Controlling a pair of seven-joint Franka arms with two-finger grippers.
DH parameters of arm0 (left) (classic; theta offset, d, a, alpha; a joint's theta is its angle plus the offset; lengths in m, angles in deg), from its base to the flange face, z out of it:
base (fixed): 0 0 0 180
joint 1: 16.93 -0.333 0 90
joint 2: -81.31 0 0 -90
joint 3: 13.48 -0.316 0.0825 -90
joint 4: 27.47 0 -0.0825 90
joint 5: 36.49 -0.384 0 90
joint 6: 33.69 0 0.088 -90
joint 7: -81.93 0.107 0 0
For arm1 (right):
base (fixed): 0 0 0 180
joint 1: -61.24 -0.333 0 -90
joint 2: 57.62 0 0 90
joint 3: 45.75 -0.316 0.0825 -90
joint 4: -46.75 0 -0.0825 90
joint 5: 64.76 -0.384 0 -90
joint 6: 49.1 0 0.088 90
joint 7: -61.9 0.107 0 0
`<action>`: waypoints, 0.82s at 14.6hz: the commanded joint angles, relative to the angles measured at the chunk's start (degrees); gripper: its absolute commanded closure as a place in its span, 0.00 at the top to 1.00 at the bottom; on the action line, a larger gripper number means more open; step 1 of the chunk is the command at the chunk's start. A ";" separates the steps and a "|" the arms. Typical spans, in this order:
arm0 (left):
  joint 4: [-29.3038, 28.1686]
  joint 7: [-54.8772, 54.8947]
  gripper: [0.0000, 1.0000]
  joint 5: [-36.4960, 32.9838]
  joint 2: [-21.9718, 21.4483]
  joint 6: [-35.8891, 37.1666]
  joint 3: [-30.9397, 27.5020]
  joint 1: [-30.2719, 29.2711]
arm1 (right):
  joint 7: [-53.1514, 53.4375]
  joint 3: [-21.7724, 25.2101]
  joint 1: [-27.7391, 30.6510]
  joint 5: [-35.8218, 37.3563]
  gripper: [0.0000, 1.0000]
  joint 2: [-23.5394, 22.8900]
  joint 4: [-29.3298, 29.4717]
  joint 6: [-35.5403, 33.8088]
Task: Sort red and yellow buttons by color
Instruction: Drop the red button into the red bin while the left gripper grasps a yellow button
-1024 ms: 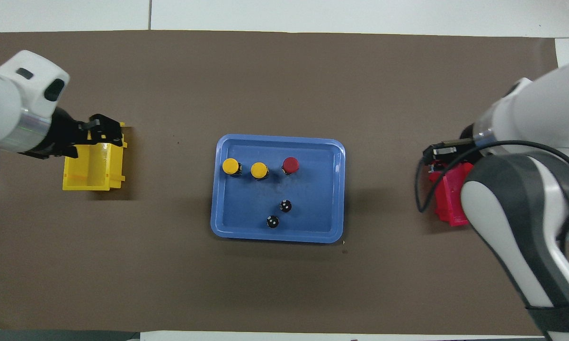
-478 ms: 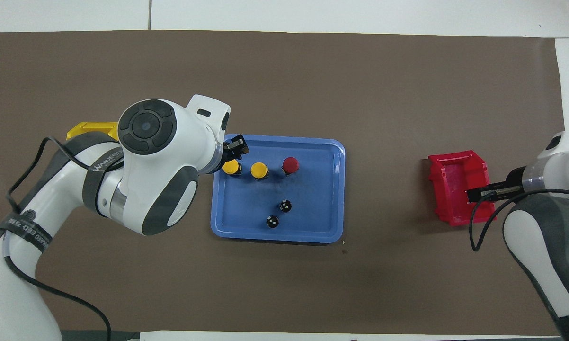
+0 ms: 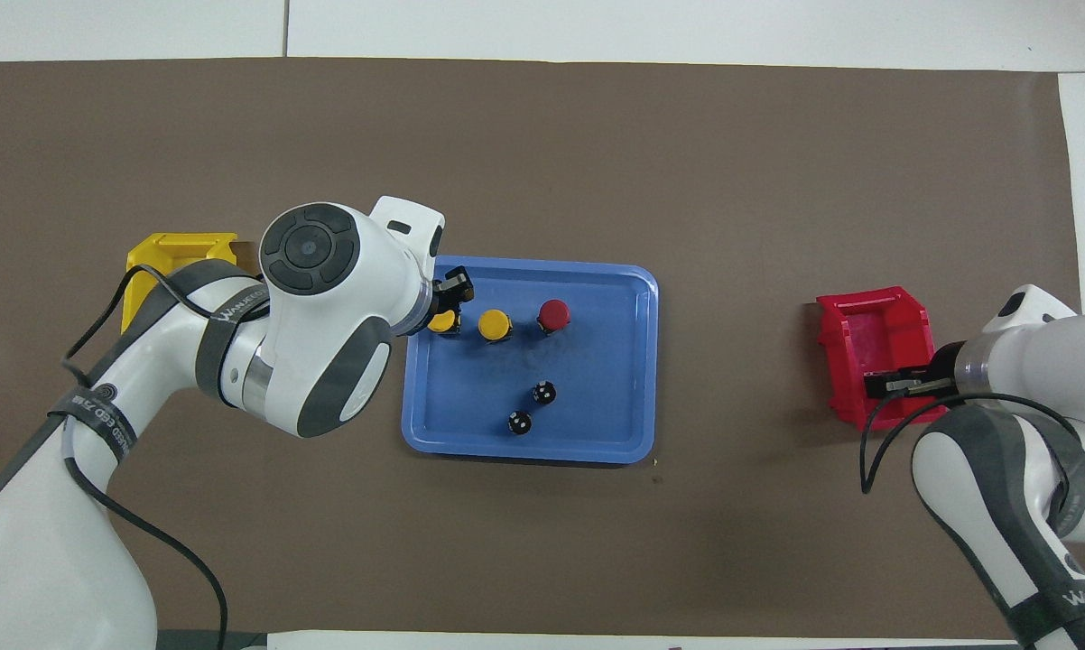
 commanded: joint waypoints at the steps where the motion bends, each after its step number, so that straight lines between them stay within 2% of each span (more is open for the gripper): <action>1: -2.17 -1.59 0.66 -0.49 -0.41 -2.29 -0.61 1.50 | -1.62 -0.35 1.02 -0.91 0.11 -1.53 -2.34 4.48; 3: -2.08 -1.59 0.66 -0.49 0.38 -3.52 -0.61 1.50 | -1.71 -0.35 1.02 -0.91 0.16 -1.72 -2.34 4.58; 4: -2.17 -1.59 0.64 -0.49 0.56 -3.61 -0.61 1.50 | -1.63 -0.35 1.02 -0.91 0.26 -1.72 -2.34 4.49; 5: -2.17 -1.59 0.57 -0.49 0.99 -3.87 -0.69 1.50 | -1.71 -0.35 1.02 -0.91 0.39 -1.72 -2.25 4.14; 6: -2.08 -1.50 0.29 -0.49 1.26 -3.88 -0.69 1.42 | -1.71 -0.35 1.10 -0.91 0.49 -1.72 -2.08 3.88; 7: -1.91 -1.24 0.04 -0.58 1.26 -3.79 -0.69 1.33 | -1.80 -0.35 1.02 -0.82 0.54 -1.81 -1.55 3.01; 9: 0.36 -1.15 0.02 -0.67 1.26 -0.73 -0.69 1.06 | -1.71 -0.43 0.93 -0.82 0.57 -2.68 1.42 -0.06; 12: 3.98 -0.98 0.02 -0.67 -0.84 9.46 -0.78 1.24 | -1.71 -0.43 0.49 -0.82 0.59 -4.00 8.45 -7.09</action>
